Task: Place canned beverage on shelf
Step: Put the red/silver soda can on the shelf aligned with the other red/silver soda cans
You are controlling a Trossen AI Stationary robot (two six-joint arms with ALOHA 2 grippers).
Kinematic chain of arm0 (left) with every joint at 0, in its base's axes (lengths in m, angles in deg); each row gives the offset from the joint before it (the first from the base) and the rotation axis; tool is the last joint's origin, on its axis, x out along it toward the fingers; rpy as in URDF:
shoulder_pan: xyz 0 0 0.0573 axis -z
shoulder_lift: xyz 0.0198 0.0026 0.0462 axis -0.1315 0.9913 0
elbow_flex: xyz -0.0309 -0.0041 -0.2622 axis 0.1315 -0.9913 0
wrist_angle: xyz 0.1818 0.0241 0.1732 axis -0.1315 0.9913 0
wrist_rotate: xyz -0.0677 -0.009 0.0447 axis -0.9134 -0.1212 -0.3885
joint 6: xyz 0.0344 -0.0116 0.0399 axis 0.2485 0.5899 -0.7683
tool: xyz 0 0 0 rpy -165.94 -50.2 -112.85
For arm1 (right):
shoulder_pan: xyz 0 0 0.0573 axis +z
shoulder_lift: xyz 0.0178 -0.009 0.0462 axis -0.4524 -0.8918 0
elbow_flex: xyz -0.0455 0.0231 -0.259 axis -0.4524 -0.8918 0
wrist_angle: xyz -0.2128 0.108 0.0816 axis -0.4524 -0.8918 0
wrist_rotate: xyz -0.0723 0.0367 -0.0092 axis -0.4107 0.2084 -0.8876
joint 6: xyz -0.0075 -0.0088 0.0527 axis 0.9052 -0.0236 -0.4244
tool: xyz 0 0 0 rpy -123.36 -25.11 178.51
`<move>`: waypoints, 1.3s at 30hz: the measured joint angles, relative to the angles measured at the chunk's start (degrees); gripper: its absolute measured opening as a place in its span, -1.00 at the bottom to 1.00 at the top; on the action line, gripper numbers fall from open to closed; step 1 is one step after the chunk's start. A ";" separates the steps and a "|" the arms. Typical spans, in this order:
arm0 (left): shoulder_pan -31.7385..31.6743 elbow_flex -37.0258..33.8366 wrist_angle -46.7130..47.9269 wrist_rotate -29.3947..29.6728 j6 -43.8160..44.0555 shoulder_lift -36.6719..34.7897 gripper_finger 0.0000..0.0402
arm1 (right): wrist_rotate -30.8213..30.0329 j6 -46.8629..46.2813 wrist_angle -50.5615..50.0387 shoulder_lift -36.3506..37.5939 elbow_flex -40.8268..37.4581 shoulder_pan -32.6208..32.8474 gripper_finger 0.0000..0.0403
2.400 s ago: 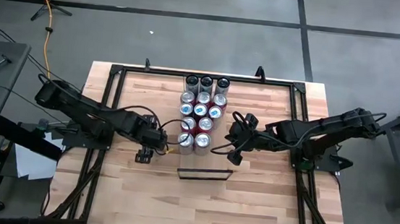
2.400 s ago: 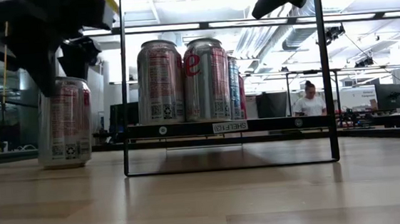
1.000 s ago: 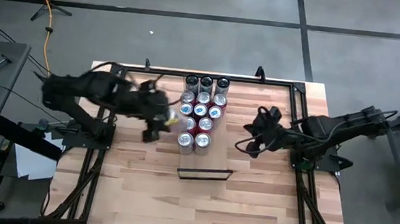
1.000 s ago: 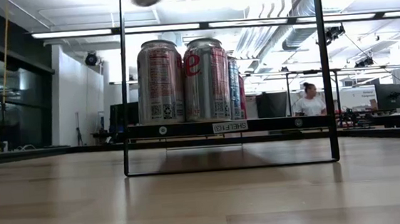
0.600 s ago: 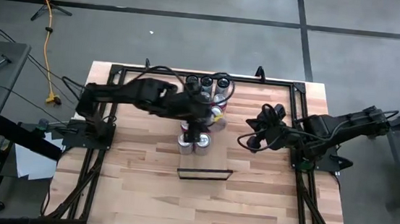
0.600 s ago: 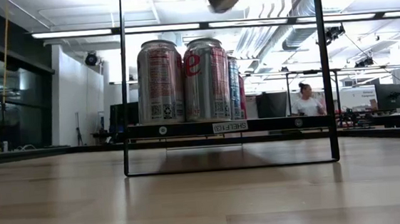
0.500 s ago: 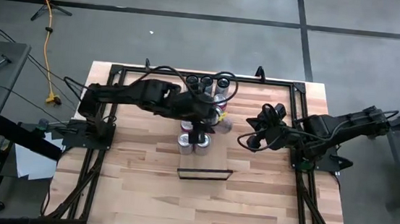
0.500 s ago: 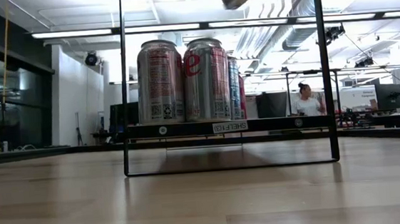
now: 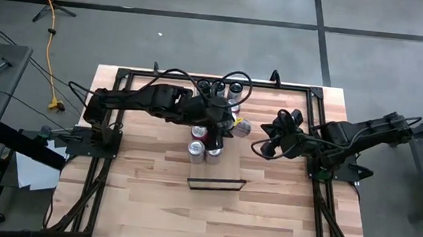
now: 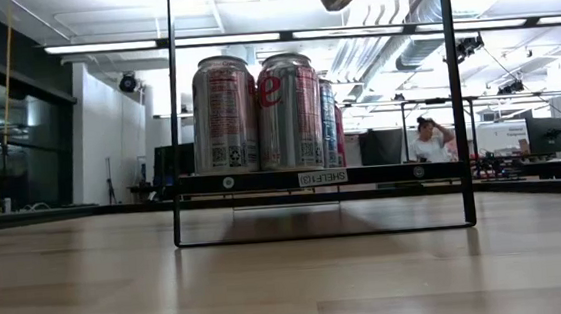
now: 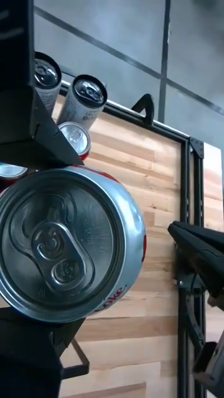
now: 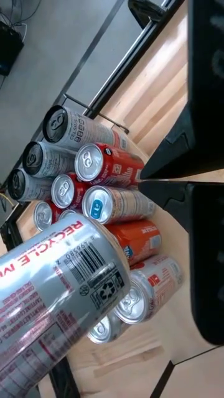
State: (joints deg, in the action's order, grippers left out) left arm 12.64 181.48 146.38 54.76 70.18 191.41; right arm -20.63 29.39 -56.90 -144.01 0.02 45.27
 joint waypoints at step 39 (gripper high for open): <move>-1.33 -1.57 -2.24 -7.28 -8.05 14.86 0.04 | 5.93 -1.19 -2.56 11.48 0.07 4.31 -1.00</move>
State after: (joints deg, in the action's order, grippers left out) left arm 11.31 179.91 144.14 47.49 62.13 206.26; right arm -14.70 28.20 -59.46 -132.53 0.09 49.58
